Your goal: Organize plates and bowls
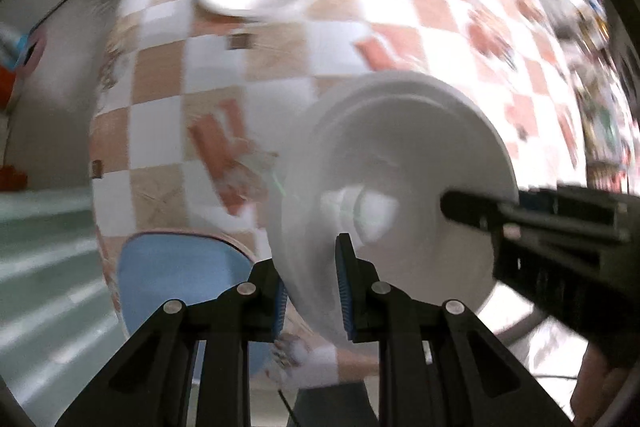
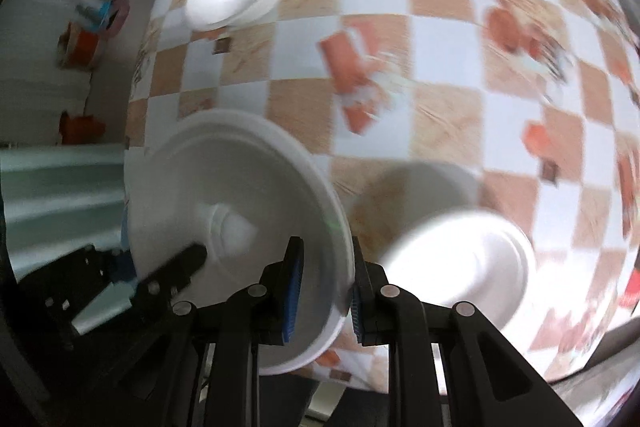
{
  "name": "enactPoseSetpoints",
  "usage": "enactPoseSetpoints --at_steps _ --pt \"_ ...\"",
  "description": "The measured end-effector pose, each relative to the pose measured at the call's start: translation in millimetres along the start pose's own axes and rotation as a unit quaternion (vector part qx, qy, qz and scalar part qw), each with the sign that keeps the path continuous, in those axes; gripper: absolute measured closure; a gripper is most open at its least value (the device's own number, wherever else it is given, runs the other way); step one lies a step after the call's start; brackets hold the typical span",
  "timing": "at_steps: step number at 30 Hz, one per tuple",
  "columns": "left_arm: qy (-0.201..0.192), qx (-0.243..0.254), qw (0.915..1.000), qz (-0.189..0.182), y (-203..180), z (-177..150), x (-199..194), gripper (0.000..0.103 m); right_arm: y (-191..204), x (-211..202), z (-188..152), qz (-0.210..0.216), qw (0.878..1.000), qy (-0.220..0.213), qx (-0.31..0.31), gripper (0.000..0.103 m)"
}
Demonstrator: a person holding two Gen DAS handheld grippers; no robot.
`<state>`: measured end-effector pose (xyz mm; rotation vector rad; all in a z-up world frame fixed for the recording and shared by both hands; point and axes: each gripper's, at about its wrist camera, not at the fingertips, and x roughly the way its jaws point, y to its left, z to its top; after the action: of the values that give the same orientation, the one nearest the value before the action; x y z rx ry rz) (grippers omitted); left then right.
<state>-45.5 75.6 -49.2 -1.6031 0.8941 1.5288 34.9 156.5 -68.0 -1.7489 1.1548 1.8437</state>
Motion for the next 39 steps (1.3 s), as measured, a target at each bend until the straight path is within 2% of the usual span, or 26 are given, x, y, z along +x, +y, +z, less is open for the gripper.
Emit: enactPoseSetpoints --at_steps 6,16,19,21,23,24,25,32,39 --pt "0.031 0.082 0.9961 -0.008 -56 -16 4 0.079 -56 -15 -37 0.015 0.997 -0.012 0.079 0.079" --pt "0.03 0.171 0.9848 -0.007 -125 -11 9 0.076 -131 -31 -70 0.005 0.987 -0.02 0.16 0.079" --pt "0.029 0.179 0.9835 0.001 -132 -10 12 0.062 -147 -33 -75 0.001 0.986 -0.019 0.167 0.079" --pt "0.026 0.175 0.984 0.014 -129 -11 13 0.045 -154 -31 -76 -0.004 0.985 -0.014 0.172 0.078" --pt "0.026 0.165 0.9858 0.012 -119 -11 12 0.04 -162 -32 -76 -0.005 0.983 -0.014 0.183 0.047" --pt "0.026 0.16 0.9867 0.012 -114 -10 11 0.037 -167 -35 -76 -0.008 0.981 -0.02 0.191 0.021" --pt "0.025 0.153 0.9878 0.013 -108 -9 10 0.036 -170 -37 -76 -0.011 0.98 -0.025 0.195 0.016" --pt "0.002 0.069 0.9976 -0.001 -66 8 -11 0.031 -183 -55 -55 -0.02 0.977 -0.038 0.21 0.016" --pt "-0.075 0.021 0.9968 -0.014 -46 47 -53 0.027 -153 -80 -4 -0.022 0.985 -0.067 0.16 0.016"
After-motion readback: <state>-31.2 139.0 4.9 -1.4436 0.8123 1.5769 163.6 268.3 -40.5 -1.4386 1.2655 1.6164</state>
